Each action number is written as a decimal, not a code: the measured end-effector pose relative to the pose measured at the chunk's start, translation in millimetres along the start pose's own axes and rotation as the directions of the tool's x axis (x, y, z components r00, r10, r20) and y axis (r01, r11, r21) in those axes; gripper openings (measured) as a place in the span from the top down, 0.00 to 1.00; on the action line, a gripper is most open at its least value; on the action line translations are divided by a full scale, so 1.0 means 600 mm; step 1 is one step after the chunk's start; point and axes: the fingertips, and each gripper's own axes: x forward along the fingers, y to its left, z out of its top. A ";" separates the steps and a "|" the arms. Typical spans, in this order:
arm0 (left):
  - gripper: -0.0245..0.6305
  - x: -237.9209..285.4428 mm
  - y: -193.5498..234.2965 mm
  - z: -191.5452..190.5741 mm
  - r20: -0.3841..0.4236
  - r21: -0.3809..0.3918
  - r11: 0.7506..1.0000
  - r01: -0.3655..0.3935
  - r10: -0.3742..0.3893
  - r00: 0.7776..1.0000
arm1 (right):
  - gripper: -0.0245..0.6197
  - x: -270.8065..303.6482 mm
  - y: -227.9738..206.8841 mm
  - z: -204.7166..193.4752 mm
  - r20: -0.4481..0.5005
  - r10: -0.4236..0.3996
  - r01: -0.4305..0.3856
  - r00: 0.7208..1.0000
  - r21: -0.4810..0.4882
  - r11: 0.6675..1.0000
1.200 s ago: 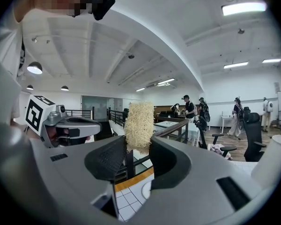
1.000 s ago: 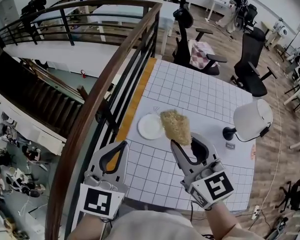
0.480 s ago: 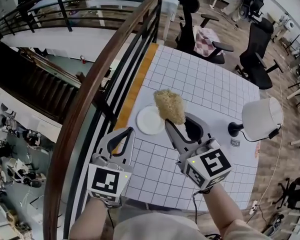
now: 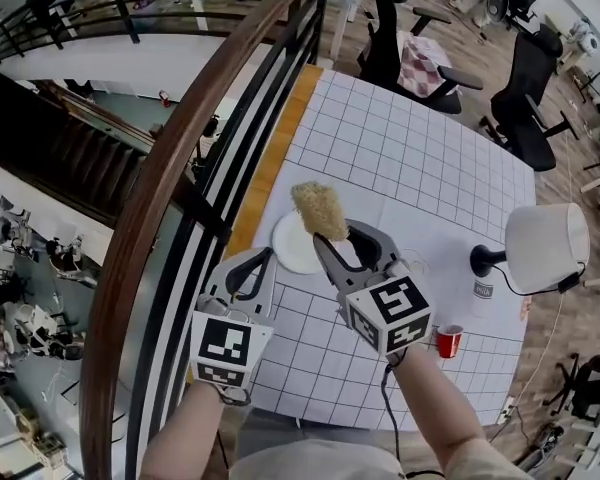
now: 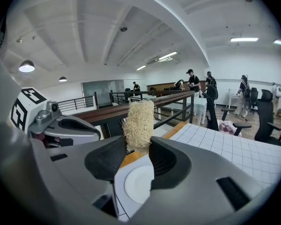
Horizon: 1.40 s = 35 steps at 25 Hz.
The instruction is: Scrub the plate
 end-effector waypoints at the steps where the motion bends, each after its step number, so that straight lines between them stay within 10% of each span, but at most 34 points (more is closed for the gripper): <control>1: 0.94 0.011 0.000 -0.015 -0.016 -0.004 1.000 0.005 -0.005 1.000 | 0.72 0.013 -0.003 -0.017 -0.019 0.003 -0.003 1.000 0.005 1.000; 21: 0.94 0.169 -0.004 -0.285 -0.339 -0.107 0.994 0.033 -0.068 0.938 | 0.72 0.174 -0.004 -0.267 -0.336 0.096 -0.099 0.937 0.009 0.995; 35: 0.94 0.191 -0.003 -0.340 -0.423 -0.170 0.986 0.000 -0.073 0.903 | 0.72 0.198 -0.022 -0.307 -0.422 0.127 -0.129 0.897 0.022 0.991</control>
